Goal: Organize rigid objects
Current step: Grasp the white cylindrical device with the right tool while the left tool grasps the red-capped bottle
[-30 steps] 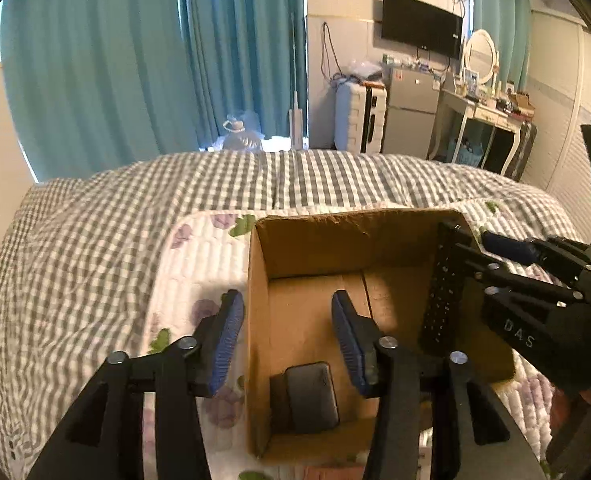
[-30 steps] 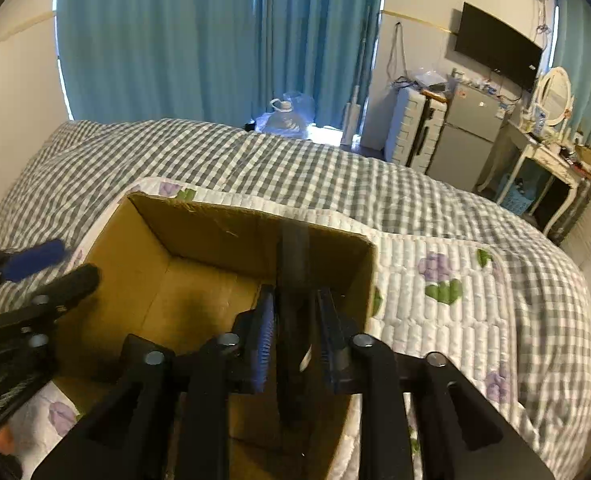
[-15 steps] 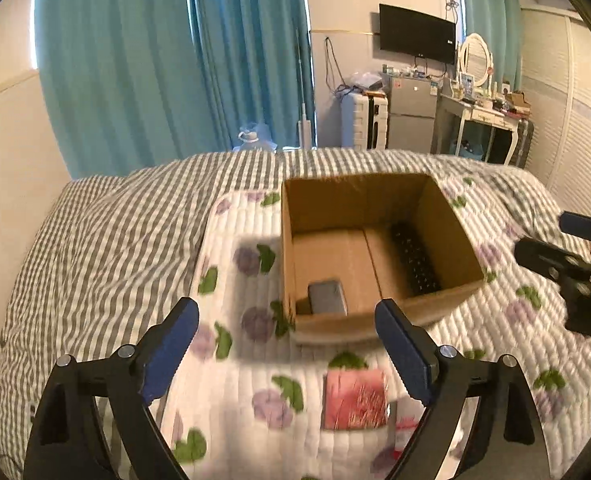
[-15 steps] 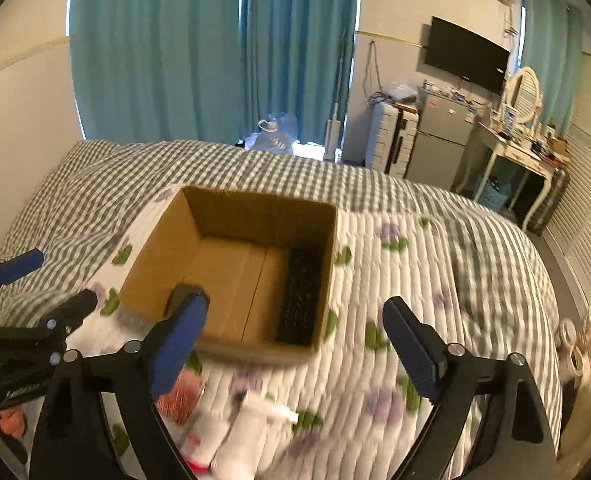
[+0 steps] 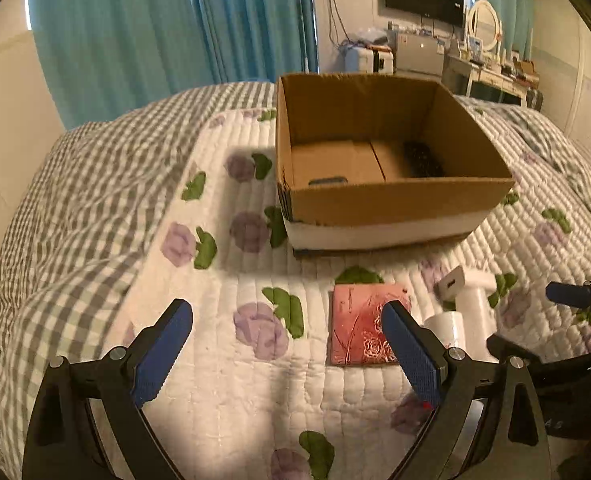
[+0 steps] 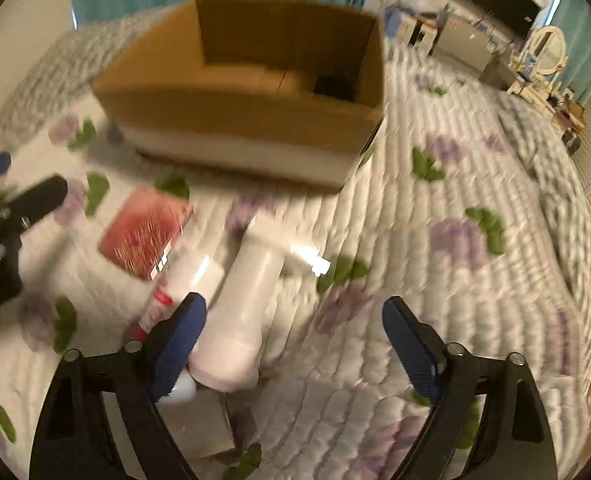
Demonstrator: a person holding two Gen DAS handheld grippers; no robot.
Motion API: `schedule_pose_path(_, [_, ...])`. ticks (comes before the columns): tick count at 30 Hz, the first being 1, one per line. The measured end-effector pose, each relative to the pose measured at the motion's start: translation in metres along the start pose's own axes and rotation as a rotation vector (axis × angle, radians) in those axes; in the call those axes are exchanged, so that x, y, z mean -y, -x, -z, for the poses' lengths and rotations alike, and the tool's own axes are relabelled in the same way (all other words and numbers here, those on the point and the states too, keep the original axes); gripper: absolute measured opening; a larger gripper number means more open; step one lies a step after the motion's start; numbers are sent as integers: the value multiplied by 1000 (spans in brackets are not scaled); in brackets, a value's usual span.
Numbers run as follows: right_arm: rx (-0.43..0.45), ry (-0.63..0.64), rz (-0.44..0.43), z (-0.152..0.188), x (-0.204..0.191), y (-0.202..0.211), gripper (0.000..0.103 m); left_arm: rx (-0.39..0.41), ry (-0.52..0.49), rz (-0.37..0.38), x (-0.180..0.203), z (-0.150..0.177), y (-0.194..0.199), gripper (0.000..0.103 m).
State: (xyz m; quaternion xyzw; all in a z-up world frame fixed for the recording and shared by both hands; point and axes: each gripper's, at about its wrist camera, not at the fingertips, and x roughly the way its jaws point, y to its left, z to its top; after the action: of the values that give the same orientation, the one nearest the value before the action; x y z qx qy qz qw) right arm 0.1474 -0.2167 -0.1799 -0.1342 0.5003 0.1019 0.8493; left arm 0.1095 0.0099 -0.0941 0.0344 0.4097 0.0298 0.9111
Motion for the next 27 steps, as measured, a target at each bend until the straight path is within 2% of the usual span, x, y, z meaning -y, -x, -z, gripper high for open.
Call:
schedule_pose_path(4, [-103, 39, -55, 6, -8, -21, 83, -5, -12, -22, 2, 3, -5, 97])
schedule_pose_path(9, [-156, 44, -119, 8, -15, -38, 81, -24, -33, -19, 5, 5, -10, 97])
schedule_pose_path(11, [-196, 49, -149, 11, -21, -51, 65, -33, -31, -11, 4, 5, -11, 97])
schedule_pose_path(12, [-202, 50, -158, 12, -23, -53, 47, -33, -29, -10, 4, 5, -10, 97])
schedule_pose_path(16, [-138, 59, -143, 14, -24, -37, 46, -55, -6, 10, 3, 5, -10, 97])
schedule_pose_path(18, [-94, 37, -158, 11, -16, -21, 46, -70, -4, 29, 5, 6, -9, 97])
schedule_pose_path(21, [-46, 59, -128, 6, -5, 2, 46, -85, -23, 63, 18, 8, -9, 97])
schedule_pose_path(27, [-39, 102, -90, -2, 16, 18, 46, -136, -61, 142, 58, 20, -16, 96])
